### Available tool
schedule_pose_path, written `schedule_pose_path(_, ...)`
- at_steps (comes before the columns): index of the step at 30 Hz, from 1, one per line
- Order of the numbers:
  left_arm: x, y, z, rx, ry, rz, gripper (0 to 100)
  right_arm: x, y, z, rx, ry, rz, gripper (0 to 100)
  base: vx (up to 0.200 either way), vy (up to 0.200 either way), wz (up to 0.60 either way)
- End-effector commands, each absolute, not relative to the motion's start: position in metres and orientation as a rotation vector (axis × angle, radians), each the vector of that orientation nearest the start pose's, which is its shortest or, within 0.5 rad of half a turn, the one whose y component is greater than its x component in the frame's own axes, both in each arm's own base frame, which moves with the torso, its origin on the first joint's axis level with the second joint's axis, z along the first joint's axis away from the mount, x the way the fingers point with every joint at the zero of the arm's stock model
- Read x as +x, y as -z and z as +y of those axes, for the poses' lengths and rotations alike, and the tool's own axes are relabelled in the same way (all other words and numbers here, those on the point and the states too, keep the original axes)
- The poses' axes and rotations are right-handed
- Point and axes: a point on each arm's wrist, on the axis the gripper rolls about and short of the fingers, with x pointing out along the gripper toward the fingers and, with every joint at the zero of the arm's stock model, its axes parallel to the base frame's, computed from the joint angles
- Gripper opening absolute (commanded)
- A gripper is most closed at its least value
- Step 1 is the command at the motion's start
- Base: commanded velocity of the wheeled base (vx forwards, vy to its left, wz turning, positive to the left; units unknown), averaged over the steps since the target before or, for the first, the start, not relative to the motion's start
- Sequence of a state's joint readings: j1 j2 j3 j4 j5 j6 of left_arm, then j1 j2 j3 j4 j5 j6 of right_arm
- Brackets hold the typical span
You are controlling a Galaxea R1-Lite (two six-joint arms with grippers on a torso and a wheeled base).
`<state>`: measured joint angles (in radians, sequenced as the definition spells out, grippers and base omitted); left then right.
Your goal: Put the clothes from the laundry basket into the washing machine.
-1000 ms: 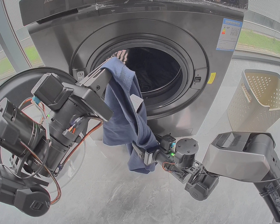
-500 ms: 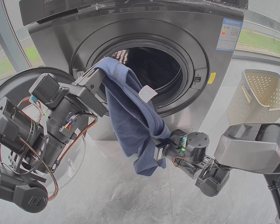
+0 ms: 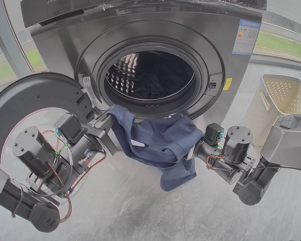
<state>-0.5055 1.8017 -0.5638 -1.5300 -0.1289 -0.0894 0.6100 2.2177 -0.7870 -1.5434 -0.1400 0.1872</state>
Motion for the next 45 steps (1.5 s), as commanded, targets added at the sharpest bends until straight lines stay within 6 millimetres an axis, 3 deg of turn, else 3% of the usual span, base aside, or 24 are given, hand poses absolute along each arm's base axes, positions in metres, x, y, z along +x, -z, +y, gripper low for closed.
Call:
schedule_pose_path(1, 0.264, -0.137, -0.15, -0.089, 0.651, -0.117, 0, 0.311, -0.108, 0.217, 0.254, -0.483, -0.115, 0, 0.0, 0.0, 0.0)
schedule_pose_path(5, 0.258, -0.112, -0.15, -0.037, 0.706, -0.024, 0, 0.313, -0.116, 0.221, 0.27, -0.49, -0.149, 0, 0.0, 0.0, 0.0)
schedule_pose_path(10, 0.257, -0.095, -0.15, 0.005, 0.729, 0.034, 0, 0.312, -0.121, 0.227, 0.276, -0.505, -0.166, 0, 0.0, 0.0, 0.0)
schedule_pose_path(21, 0.263, -0.087, -0.15, 0.011, 0.721, 0.053, 0, 0.308, -0.118, 0.235, 0.272, -0.527, -0.157, 0, 0.0, 0.0, 0.0)
schedule_pose_path(22, 0.263, -0.086, -0.15, 0.013, 0.722, 0.059, 100, 0.308, -0.118, 0.235, 0.272, -0.527, -0.157, 0, 0.0, 0.0, 0.0)
schedule_pose_path(40, 0.24, -0.064, -0.145, 0.077, 0.774, 0.171, 100, 0.319, -0.126, 0.229, 0.278, -0.499, -0.195, 0, 0.0, 0.0, 0.0)
schedule_pose_path(45, 0.226, -0.052, -0.139, 0.132, 0.836, 0.233, 100, 0.323, -0.127, 0.227, 0.279, -0.489, -0.2, 0, 0.0, 0.0, 0.0)
